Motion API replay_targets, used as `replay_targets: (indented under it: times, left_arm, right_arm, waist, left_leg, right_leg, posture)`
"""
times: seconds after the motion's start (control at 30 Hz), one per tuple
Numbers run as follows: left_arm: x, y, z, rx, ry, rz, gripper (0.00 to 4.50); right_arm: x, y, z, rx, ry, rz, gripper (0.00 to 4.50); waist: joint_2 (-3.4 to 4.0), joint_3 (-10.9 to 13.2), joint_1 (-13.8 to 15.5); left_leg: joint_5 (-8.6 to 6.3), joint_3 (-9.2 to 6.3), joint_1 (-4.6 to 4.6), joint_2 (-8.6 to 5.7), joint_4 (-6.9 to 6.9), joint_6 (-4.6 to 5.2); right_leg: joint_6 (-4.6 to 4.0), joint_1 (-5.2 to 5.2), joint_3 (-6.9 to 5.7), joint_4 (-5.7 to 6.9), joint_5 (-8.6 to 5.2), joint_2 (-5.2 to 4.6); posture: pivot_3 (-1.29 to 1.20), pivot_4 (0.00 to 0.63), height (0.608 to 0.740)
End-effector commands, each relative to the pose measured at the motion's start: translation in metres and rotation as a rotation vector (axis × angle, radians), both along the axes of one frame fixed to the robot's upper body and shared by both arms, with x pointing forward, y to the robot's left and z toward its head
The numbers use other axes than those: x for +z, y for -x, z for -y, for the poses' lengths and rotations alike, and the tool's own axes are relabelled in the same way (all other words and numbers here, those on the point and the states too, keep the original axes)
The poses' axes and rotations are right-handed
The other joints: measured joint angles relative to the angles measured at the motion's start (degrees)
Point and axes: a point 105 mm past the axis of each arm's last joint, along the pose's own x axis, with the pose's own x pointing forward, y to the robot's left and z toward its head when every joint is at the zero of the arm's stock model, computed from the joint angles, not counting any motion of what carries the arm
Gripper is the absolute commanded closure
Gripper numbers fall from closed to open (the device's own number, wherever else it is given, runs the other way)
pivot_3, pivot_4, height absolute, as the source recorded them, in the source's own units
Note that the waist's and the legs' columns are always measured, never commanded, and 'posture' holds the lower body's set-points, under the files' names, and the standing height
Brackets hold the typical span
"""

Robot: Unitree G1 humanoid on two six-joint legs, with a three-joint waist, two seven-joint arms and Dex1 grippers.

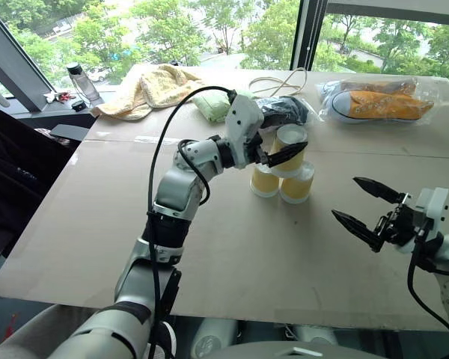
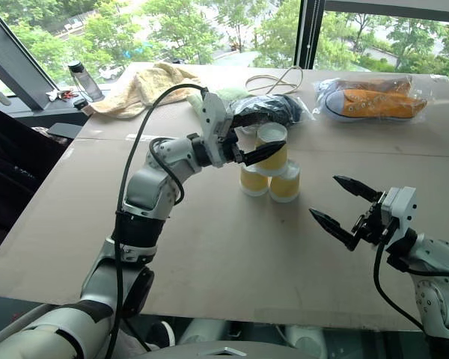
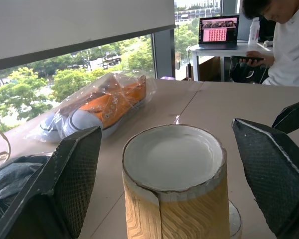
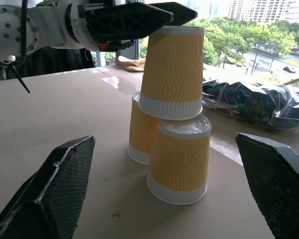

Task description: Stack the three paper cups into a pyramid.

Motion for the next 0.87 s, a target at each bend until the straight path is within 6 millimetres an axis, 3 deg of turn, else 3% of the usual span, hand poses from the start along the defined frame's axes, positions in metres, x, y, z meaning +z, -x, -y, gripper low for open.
replay_targets:
  times: [0.03, 0.1, 0.17, 0.2, 0.33, 0.47, 0.57, 0.7, 0.87]
  left_arm:
    - [0.037, 0.018, -0.016, -0.019, 0.128, 0.081, 0.17]
    - [0.046, 0.022, -0.023, -0.004, 0.17, 0.103, 0.17]
    - [0.062, 0.04, -0.041, -0.036, 0.244, 0.133, 0.17]
    - [0.059, 0.048, -0.049, -0.037, 0.242, 0.108, 0.17]
    - [0.013, 0.055, -0.069, 0.071, 0.086, -0.044, 0.17]
    - [-0.062, 0.071, -0.093, 0.215, -0.127, -0.228, 0.17]
    - [-0.103, 0.084, -0.104, 0.288, -0.205, -0.252, 0.17]
    - [-0.134, 0.095, -0.113, 0.358, -0.189, -0.324, 0.17]
    - [-0.152, 0.096, -0.12, 0.439, -0.21, -0.333, 0.17]
  right_arm:
    - [0.003, 0.002, 0.009, -0.02, -0.021, 0.036, 0.0]
    - [-0.001, 0.003, 0.012, -0.028, -0.027, 0.029, 0.0]
    - [-0.014, 0.005, 0.016, -0.033, -0.01, 0.0, 0.0]
    - [-0.019, 0.004, 0.018, -0.039, -0.006, -0.013, 0.0]
    - [-0.031, 0.002, 0.021, -0.049, 0.011, -0.035, 0.0]
    - [-0.05, 0.003, 0.025, -0.069, 0.035, -0.081, 0.0]
    - [-0.068, 0.005, 0.03, -0.102, 0.044, -0.124, 0.0]
    - [-0.077, 0.005, 0.035, -0.12, 0.045, -0.136, 0.0]
    - [-0.08, 0.005, 0.034, -0.098, 0.075, -0.141, 0.0]
  waist:
    - [0.0, 0.0, -0.05]
    - [0.0, 0.0, -0.01]
    - [0.0, 0.0, -0.12]
    - [0.01, -0.01, -0.24]
    - [0.14, -0.08, -0.3]
    - [0.16, -0.1, 0.1]
    - [0.16, -0.13, 0.36]
    - [0.17, -0.13, 0.92]
    - [0.22, -0.16, 1.25]
  left_leg:
    - [0.0, 0.0, 0.0, 0.0, 0.0, 0.0]
    - [0.0, 0.0, 0.0, 0.01, 0.0, 0.0]
    - [0.0, 0.0, 0.01, 0.01, 0.02, -0.01]
    - [0.0, 0.0, 0.01, 0.01, 0.02, -0.01]
    - [0.01, 0.02, 0.08, 0.03, 0.01, -0.01]
    - [-0.07, 0.05, 0.15, 0.03, -0.03, 0.11]
    - [-0.13, 0.03, 0.16, 0.02, -0.03, 0.19]
    - [-0.19, 0.03, 0.14, 0.02, -0.06, 0.19]
    - [-0.28, 0.03, 0.15, 0.04, -0.06, 0.05]
  right_leg:
    - [0.0, 0.0, 0.0, 0.0, 0.0, 0.0]
    - [0.0, 0.0, 0.0, 0.0, 0.0, 0.0]
    - [0.0, 0.0, 0.0, 0.01, 0.0, 0.0]
    - [0.0, 0.0, 0.02, 0.01, 0.0, 0.0]
    - [-0.01, 0.0, 0.07, 0.04, 0.0, 0.03]
    - [-0.03, 0.02, 0.11, 0.09, -0.01, 0.02]
    - [-0.05, 0.04, 0.1, 0.06, -0.02, -0.02]
    - [-0.05, 0.04, 0.09, -0.07, -0.03, -0.07]
    - [-0.06, 0.04, 0.06, -0.07, -0.03, -0.06]
  posture:
    - [0.0, 0.15, 0.74]
    - [0.0, 0.15, 0.74]
    - [0.0, 0.15, 0.74]
    - [0.0, 0.15, 0.74]
    - [0.0, 0.15, 0.74]
    - [0.0, 0.15, 0.74]
    - [0.0, 0.15, 0.74]
    - [0.0, 0.15, 0.74]
    - [0.0, 0.15, 0.74]
